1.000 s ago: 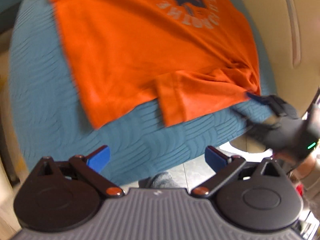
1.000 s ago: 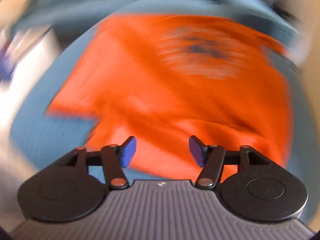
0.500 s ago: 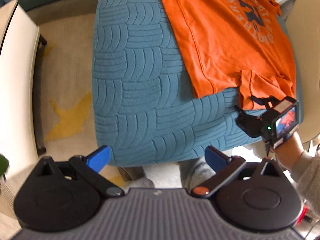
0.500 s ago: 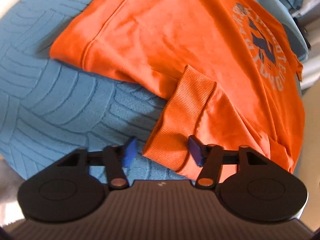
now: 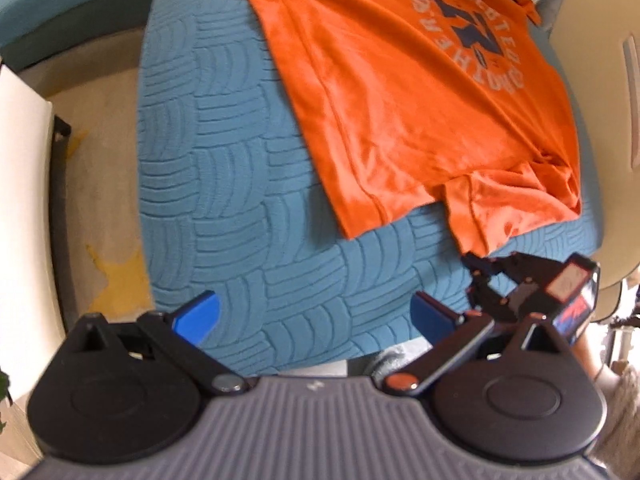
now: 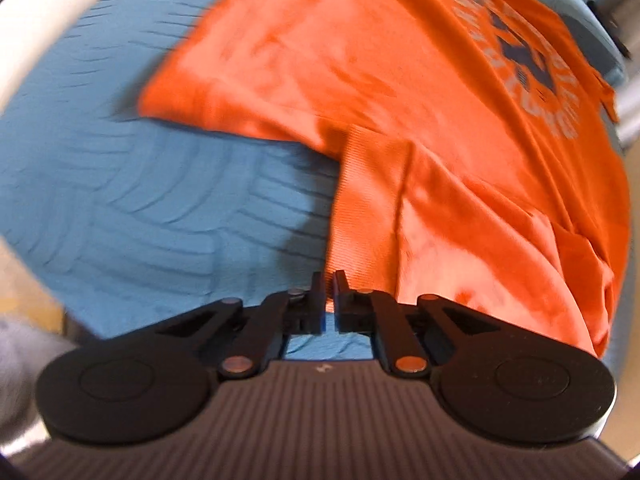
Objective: Fold clothes
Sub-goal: 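Grasp the ribbed sleeve cuff with the right gripper and tug it outward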
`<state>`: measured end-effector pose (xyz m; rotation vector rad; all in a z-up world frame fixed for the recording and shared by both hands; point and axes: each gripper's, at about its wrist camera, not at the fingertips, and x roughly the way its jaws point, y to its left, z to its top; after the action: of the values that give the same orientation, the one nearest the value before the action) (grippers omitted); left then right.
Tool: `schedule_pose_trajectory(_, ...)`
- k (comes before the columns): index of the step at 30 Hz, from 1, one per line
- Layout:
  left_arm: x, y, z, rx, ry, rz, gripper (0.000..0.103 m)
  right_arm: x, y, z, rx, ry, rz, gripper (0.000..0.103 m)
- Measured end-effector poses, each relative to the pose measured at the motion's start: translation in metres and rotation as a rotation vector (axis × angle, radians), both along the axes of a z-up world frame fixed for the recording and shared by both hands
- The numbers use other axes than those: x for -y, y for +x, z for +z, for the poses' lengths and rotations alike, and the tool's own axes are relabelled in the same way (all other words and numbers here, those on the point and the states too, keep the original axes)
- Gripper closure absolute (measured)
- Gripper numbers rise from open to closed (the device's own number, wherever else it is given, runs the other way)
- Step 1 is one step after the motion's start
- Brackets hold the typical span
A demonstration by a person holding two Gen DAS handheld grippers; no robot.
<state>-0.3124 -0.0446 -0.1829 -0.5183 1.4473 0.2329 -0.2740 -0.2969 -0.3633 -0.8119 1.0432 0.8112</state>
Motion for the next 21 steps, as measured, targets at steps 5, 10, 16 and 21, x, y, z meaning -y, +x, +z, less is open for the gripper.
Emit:
schedule_pose_trajectory(5, 0.022, 0.017, -0.002, -0.005, 0.009, -0.077, 0.001, -0.009, -0.036, 0.013, -0.077, 0.080, 0.152, 0.099)
schedule_pose_trajectory(10, 0.032, 0.027, -0.006, -0.018, 0.004, -0.110, 0.001, -0.015, -0.037, 0.010, 0.052, 0.044, 0.074, 0.096)
schedule_pose_trajectory(16, 0.031, 0.033, -0.008, -0.036, 0.003, -0.088, 0.001, -0.027, -0.015, -0.008, 0.206, -0.065, 0.013, 0.064)
schedule_pose_trajectory(21, 0.024, 0.037, -0.005, -0.035, 0.010, -0.092, 0.000, -0.036, -0.001, -0.034, 0.177, -0.171, 0.033, 0.054)
